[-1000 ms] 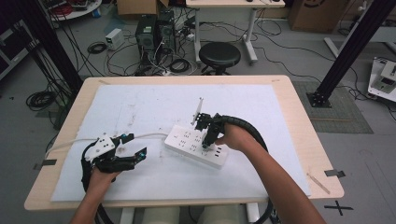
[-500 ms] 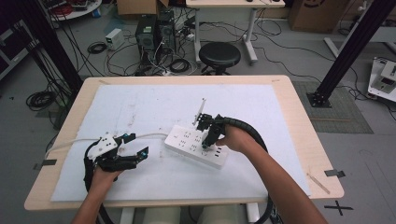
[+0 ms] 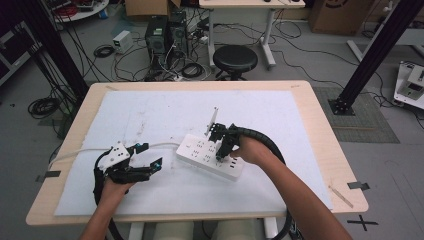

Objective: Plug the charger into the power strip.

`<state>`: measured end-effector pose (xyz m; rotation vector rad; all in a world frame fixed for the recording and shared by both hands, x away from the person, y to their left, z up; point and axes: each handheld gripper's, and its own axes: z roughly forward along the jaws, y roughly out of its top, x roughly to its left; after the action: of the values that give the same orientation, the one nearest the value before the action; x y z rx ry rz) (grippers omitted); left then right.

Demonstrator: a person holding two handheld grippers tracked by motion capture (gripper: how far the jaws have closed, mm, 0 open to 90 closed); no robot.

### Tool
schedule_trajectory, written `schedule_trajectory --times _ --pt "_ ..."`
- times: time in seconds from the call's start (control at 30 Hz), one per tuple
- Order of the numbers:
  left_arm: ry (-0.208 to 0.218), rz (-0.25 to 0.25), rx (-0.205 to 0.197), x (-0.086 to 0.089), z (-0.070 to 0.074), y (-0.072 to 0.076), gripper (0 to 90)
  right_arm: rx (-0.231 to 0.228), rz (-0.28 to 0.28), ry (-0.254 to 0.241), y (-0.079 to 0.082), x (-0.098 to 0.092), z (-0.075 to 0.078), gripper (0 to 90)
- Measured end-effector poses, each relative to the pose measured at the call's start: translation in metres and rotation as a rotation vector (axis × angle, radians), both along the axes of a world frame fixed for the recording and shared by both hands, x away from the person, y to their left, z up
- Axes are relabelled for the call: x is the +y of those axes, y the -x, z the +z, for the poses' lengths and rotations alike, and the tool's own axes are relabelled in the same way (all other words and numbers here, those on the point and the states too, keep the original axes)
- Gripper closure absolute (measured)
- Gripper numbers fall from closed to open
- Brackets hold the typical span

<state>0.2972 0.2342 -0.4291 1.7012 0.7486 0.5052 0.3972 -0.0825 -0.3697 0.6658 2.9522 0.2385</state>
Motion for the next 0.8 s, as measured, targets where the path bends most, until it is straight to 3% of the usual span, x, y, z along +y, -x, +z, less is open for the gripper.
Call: schedule_trajectory --times 0.07,0.1,0.17,0.33,0.57,0.7,0.8 --pt "-0.003 -0.003 -0.002 0.0 0.001 0.0 22.2 0.021 0.0 -0.004 -0.004 -0.001 0.0 63.6" --pt "-0.003 -0.003 -0.003 0.0 0.001 0.0 22.2 0.039 0.009 0.019 -0.007 0.002 0.001 63.6" --pt "-0.002 -0.003 -0.002 0.0 0.0 0.0 22.2 0.034 0.017 0.035 -0.006 0.005 0.002 63.5" --pt "-0.005 -0.007 -0.001 0.001 -0.001 -0.001 22.2 0.052 0.007 0.022 -0.008 0.002 0.002 63.2" --pt "0.006 0.0 -0.003 0.003 0.0 -0.001 22.2 0.011 0.01 0.068 -0.001 0.007 0.002 63.6" --pt "0.012 0.003 -0.009 0.004 0.003 0.0 22.2 -0.025 -0.003 0.047 0.004 0.006 0.0 63.7" --pt "0.008 0.006 -0.011 0.004 0.004 0.001 22.2 -0.012 -0.045 0.033 0.003 0.005 -0.001 63.7"
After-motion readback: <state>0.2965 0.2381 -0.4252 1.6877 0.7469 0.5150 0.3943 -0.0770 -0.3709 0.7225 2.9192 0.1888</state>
